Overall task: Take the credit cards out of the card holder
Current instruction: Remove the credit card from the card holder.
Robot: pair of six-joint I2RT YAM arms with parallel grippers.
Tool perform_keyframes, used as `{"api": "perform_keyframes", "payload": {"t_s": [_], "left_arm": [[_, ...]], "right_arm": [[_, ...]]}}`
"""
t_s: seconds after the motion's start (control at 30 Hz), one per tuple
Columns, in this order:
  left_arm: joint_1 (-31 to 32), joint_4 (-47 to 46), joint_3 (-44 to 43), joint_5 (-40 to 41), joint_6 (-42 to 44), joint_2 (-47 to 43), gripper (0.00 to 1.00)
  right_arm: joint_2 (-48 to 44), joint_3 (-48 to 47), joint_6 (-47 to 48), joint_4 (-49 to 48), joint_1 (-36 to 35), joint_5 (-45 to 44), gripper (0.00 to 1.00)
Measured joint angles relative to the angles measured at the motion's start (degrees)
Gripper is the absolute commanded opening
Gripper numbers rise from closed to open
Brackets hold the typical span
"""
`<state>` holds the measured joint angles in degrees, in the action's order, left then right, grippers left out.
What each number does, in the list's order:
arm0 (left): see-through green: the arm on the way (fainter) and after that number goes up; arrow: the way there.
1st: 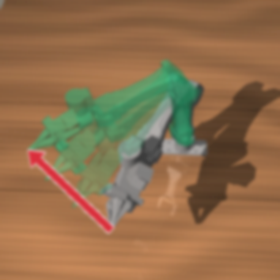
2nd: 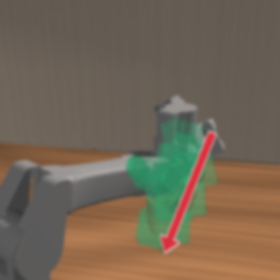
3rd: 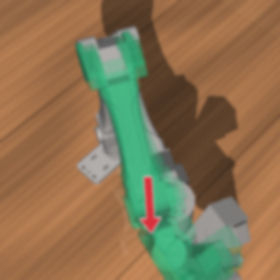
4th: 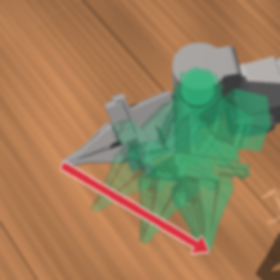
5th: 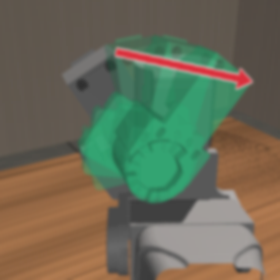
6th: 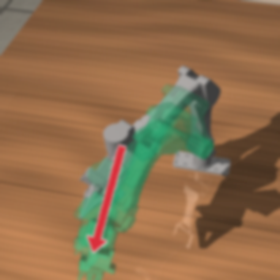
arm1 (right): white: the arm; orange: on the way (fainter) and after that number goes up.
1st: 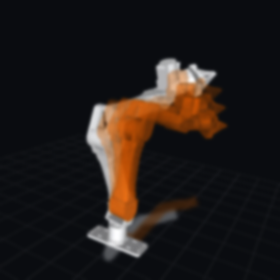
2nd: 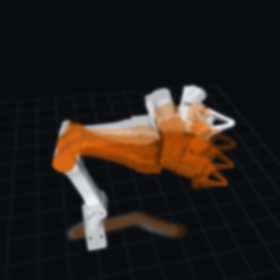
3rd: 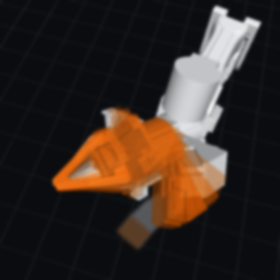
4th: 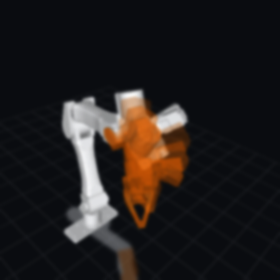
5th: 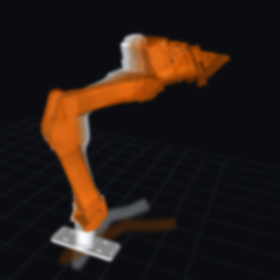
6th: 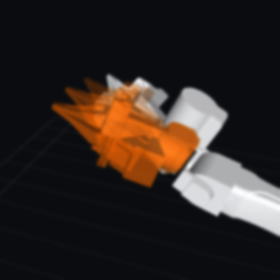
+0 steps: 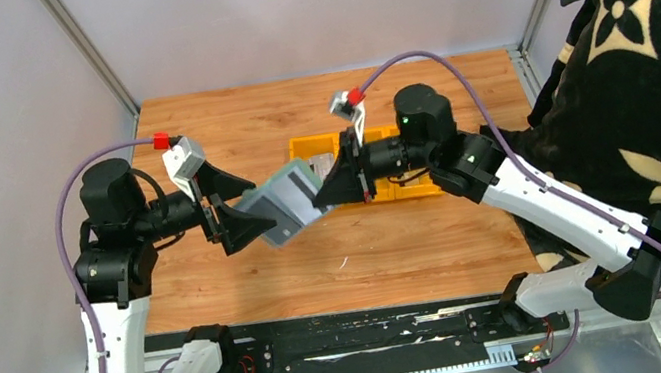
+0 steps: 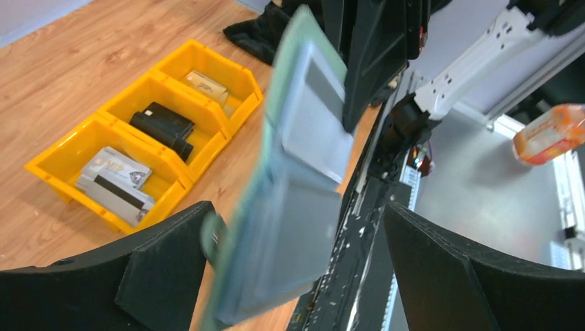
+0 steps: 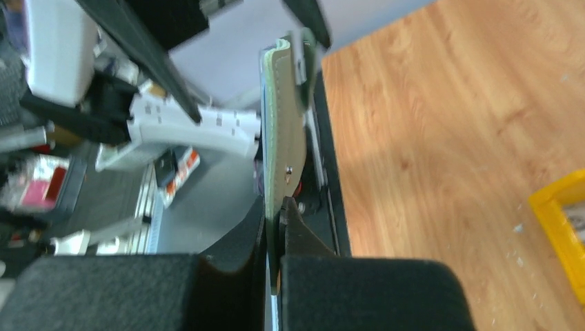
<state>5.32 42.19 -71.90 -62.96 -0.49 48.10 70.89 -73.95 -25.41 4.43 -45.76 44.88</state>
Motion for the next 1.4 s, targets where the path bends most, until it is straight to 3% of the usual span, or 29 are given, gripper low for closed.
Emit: {"api": "perform_keyframes", "payload": {"t_s": [0.23, 0.4, 0.53, 0.63, 0.77, 0.93, 1.03, 1.1, 1.23, 1.3, 1.4], "left_arm": [[1.9, 4.7, 1.3, -2.2, 9.0, 1.4, 0.97], [11.8, 10.6, 2.0, -0.9, 14.0, 3.7, 0.92], [15.2, 13.6, 2.8, -0.3, 15.9, 4.2, 0.86], [16.3, 14.9, 4.2, -0.3, 16.5, 4.2, 0.72], [17.2, 16.2, 5.3, -1.4, 16.8, 5.0, 0.4], [17.4, 17.6, 5.3, -2.6, 16.3, 5.9, 0.17], [17.4, 18.1, 5.3, -2.6, 16.4, 6.1, 0.07], [17.4, 18.6, 4.7, -2.1, 16.7, 6.3, 0.05], [17.4, 19.1, 1.5, 0.3, 17.3, 7.6, 0.03], [17.4, 19.2, -1.2, 1.0, 17.2, 8.6, 0.02], [17.4, 16.7, -4.7, 1.3, 14.4, 9.4, 0.0]], "right_arm": [[5.1, -5.3, 12.0, 22.0, -7.6, 0.1, 0.0], [9.0, -12.0, 17.2, 33.4, -10.3, -0.4, 0.0], [9.6, -16.0, 20.3, 38.7, -11.3, -0.7, 0.0], [10.2, -18.6, 22.0, 41.9, -12.1, -1.0, 0.0], [12.5, -22.1, 23.5, 44.6, -13.1, -1.6, 0.0], [15.9, -25.2, 24.2, 46.0, -13.4, -3.1, 0.0], [16.6, -25.8, 24.5, 46.1, -13.4, -4.4, 0.23], [15.8, -24.3, 24.2, 43.9, -13.4, -5.2, 0.32], [5.3, -6.3, 18.9, 20.4, -13.2, -6.2, 0.46], [-0.6, 3.2, 15.1, 8.7, -12.7, -7.4, 0.47], [-6.6, 13.2, 9.5, -8.0, -12.3, -9.8, 0.41]]}}
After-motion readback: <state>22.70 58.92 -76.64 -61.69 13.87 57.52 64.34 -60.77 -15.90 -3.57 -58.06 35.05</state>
